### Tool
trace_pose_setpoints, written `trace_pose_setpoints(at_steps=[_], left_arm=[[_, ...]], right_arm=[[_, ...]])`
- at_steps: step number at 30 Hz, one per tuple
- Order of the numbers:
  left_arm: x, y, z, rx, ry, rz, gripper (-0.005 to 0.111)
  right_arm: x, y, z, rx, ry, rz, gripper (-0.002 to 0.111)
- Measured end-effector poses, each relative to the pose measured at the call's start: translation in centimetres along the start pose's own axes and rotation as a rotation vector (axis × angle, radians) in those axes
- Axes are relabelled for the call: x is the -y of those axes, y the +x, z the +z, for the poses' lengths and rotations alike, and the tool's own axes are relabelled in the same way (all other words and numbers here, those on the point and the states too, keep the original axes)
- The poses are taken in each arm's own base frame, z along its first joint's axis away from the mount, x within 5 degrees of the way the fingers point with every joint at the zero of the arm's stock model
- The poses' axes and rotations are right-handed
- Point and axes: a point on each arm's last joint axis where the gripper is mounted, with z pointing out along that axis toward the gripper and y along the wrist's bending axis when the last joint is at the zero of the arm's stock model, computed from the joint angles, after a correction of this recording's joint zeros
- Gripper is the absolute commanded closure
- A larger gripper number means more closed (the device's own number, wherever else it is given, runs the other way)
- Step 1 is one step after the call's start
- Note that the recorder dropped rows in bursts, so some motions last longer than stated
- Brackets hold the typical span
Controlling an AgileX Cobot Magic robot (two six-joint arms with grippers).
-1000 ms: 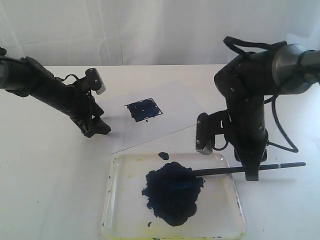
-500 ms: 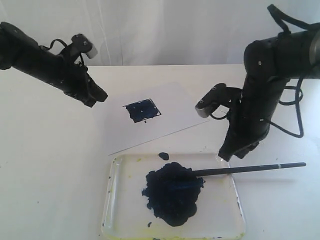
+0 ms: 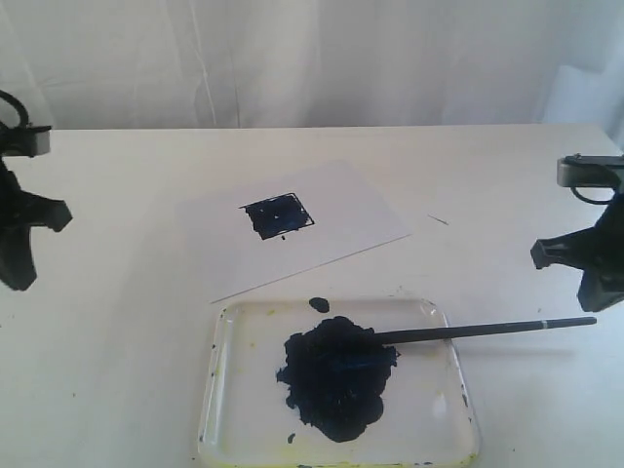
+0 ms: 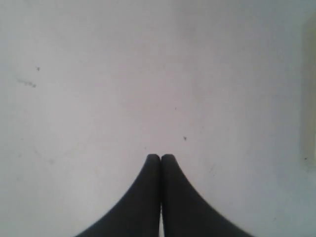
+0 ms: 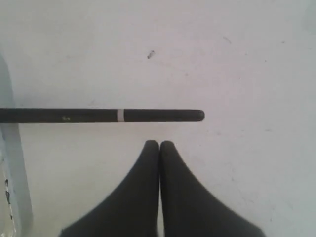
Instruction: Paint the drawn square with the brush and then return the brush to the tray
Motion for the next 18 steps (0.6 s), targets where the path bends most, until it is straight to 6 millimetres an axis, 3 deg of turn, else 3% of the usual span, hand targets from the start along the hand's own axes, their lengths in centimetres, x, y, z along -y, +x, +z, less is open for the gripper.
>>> trace_pose_setpoints(at_steps=[5,10,15,18], left_arm=[[-0.8,3.9,0.0,0.008,-0.018,-0.046,0.107],[-1.4,8.5,-1.3,0.013,-0.032,-0.094,0.107],[-0.1,11.7,-4.9,0.157,-0.079,-0.063,0.107],[1.7,15.6,-8.6,0.379,-0.130,-0.033,0.107]], right_arm=[[-0.4,1.6,-3.1,0.024,-0.004,-0.055,0.108],[-0.8,4.2,-6.5,0.089,-0.001,-0.093,0.108],[-1.1,8.2,-9.6,0.211,0.026,-0.121,0.108],[-1.6,12.1,-13.1,0.405,0.039,-0.138,0.108]])
